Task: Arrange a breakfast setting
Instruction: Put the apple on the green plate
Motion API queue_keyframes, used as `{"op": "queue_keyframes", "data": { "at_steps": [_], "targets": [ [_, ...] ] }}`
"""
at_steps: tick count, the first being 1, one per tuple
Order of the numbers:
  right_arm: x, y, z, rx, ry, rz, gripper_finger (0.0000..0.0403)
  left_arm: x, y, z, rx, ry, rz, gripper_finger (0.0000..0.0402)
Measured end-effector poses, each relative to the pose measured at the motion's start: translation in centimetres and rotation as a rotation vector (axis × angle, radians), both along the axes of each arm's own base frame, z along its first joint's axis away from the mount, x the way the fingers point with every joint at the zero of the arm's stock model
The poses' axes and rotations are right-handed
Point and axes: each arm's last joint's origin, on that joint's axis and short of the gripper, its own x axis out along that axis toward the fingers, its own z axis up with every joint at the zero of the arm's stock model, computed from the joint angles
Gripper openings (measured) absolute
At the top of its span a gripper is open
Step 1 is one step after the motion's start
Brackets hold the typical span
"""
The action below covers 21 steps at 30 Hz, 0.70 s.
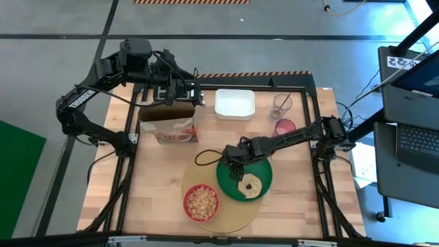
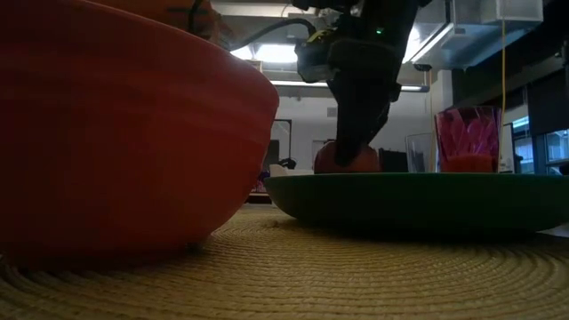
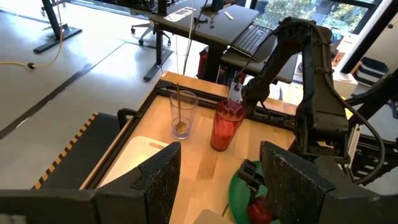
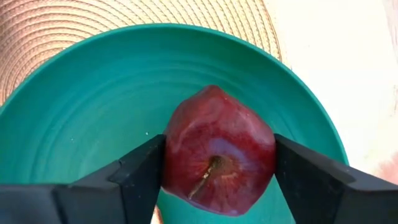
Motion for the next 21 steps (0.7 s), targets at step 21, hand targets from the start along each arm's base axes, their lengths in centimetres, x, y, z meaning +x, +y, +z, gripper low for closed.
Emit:
{"op": "queue_keyframes", "data": {
  "at_steps": [21],
  "targets": [
    [-0.39,-0.10,-0.23,-0.011,0.046,0.010,0.0390,0.68,0.30,-0.30,-0.002,0.008,-0.001,0.0212]
  ]
}}
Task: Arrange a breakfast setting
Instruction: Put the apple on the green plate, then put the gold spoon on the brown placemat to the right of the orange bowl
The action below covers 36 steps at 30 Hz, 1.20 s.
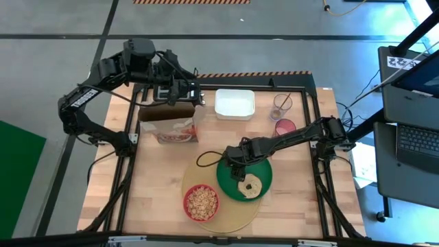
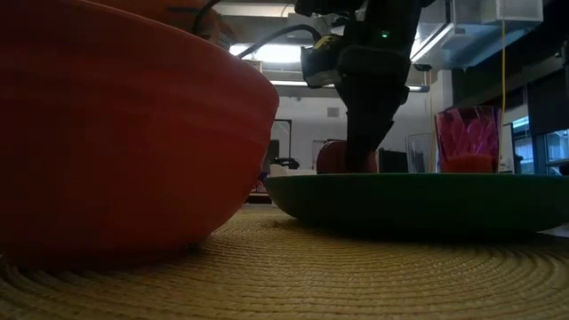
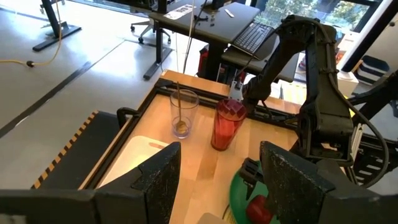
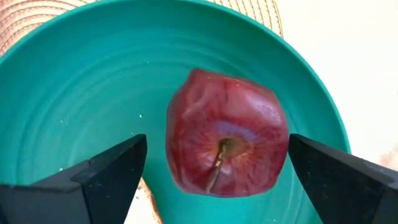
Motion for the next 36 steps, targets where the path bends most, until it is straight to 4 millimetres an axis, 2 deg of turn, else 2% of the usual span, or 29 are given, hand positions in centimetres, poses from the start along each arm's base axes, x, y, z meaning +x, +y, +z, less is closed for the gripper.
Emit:
{"op": "queue_keyframes", "data": {
  "at_steps": [12,19,28,36],
  "targets": [
    [0.0,0.0,0.0,0.010,0.001,0.002,0.0390,0.0,0.0,0.0,0.002,-0.005,-0.001,0.0212],
    [0.3,-0.3,1.1,0.020,0.007,-0.013,0.0390,0.0,0.0,0.0,0.001,-0.005,-0.003,0.0212],
    [1.3,-1.7,3.8,0.032,-0.022,0.003,0.0390,0.0,0.0,0.0,0.001,-0.004,-0.003,0.0212],
    [2.7,-4.1,8.0,0.138,-0.129,0.076,0.0390,0.0,0.0,0.0,0.001,-0.004,-0.003,0.0212]
  ]
}}
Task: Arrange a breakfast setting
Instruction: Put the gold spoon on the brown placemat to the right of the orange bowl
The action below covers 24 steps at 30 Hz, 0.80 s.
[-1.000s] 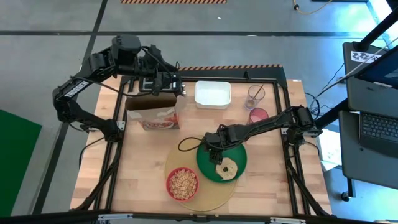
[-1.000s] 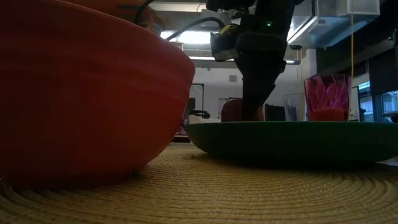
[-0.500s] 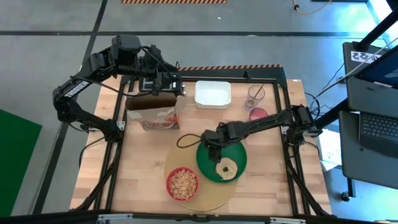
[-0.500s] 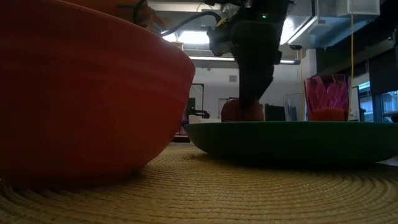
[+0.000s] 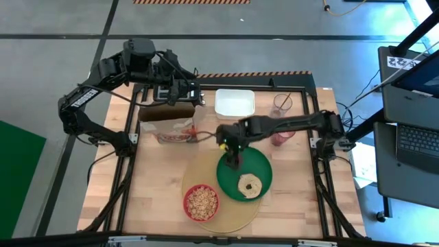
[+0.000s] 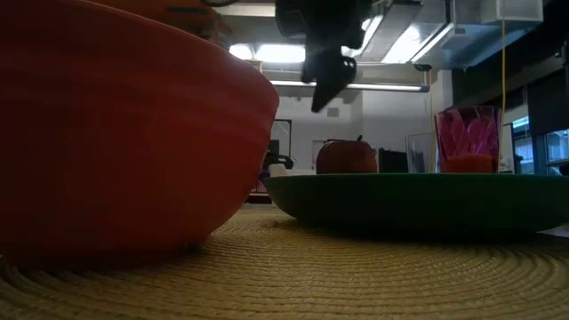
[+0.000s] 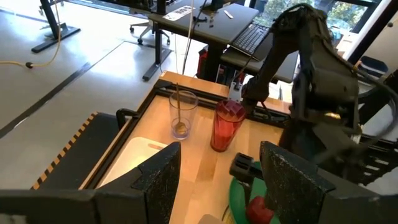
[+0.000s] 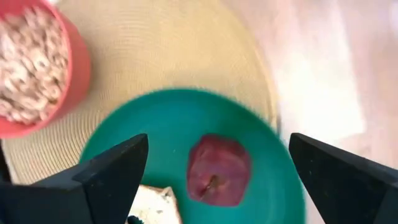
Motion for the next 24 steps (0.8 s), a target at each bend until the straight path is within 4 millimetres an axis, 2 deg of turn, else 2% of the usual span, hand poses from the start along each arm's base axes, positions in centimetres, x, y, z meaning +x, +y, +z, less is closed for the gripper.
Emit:
{"op": "queue_keyframes", "data": {
  "at_steps": [6,15,19,24],
  "targets": [
    [0.2,-1.2,2.4,0.054,-0.036,-0.018,0.0390,0.0,-0.1,0.0,-0.009,-0.004,-0.026,0.0212],
    [0.3,-1.7,2.8,0.027,-0.051,-0.051,0.0390,0.0,-0.1,0.0,-0.007,-0.003,-0.021,0.0212],
    [-1.3,-2.3,4.4,-0.113,-0.048,-0.150,0.0390,0.0,-0.1,-0.1,0.016,0.008,-0.031,0.0212],
    [-5.1,-3.1,7.4,-0.312,-0.023,-0.301,0.0390,-0.2,-0.2,-0.4,0.036,0.046,-0.048,0.0212]
  ]
}}
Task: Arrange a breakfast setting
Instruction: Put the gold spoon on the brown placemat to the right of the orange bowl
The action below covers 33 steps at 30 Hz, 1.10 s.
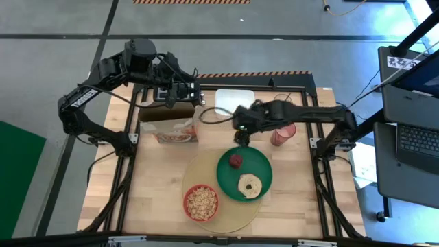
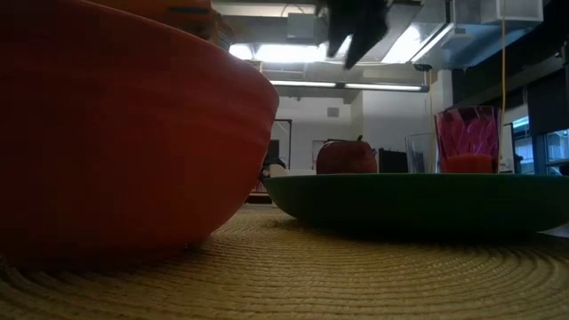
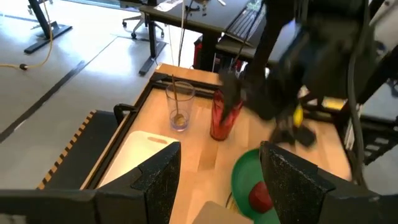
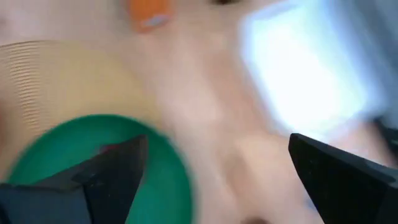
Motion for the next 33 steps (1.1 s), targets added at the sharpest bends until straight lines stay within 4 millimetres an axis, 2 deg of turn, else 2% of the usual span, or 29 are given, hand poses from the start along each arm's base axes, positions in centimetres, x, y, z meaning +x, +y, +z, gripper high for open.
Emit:
{"op": "queue_keyframes", "data": {
  "at_steps": [3,6,11,15,19,24,29,33],
  "targets": [
    [-2.4,-0.6,1.7,-0.082,0.003,-0.071,0.0390,0.0,0.0,-0.1,0.030,0.009,-0.036,0.0212],
    [-4.6,-1.4,2.6,-0.113,-0.038,-0.111,0.0390,0.9,0.1,-0.1,0.020,-0.023,-0.126,0.0212],
    [-8.3,-3.4,1.6,-0.118,-0.122,-0.184,0.0390,3.3,1.0,-0.6,-0.052,-0.084,-0.172,0.0212],
    [-12.1,-4.9,-0.5,-0.105,-0.277,-0.265,0.0390,5.1,1.8,-0.9,-0.095,-0.128,-0.145,0.0212],
    [-15.7,-5.9,-3.0,-0.145,-0.538,-0.366,0.0390,6.1,2.3,-1.1,-0.102,-0.159,-0.133,0.0212],
    [-19.8,-6.6,-7.6,-0.225,-0.733,-0.628,0.0390,6.7,2.5,-1.0,-0.095,-0.194,-0.120,0.0212],
    [-21.4,-7.0,-11.5,-0.265,-0.851,-0.805,0.0390,6.7,2.7,-0.6,-0.062,-0.225,-0.072,0.0212],
    [-21.8,-7.6,-12.9,-0.305,-0.912,-0.875,0.0390,6.8,2.8,-0.3,-0.041,-0.254,-0.043,0.0212]
  ]
}}
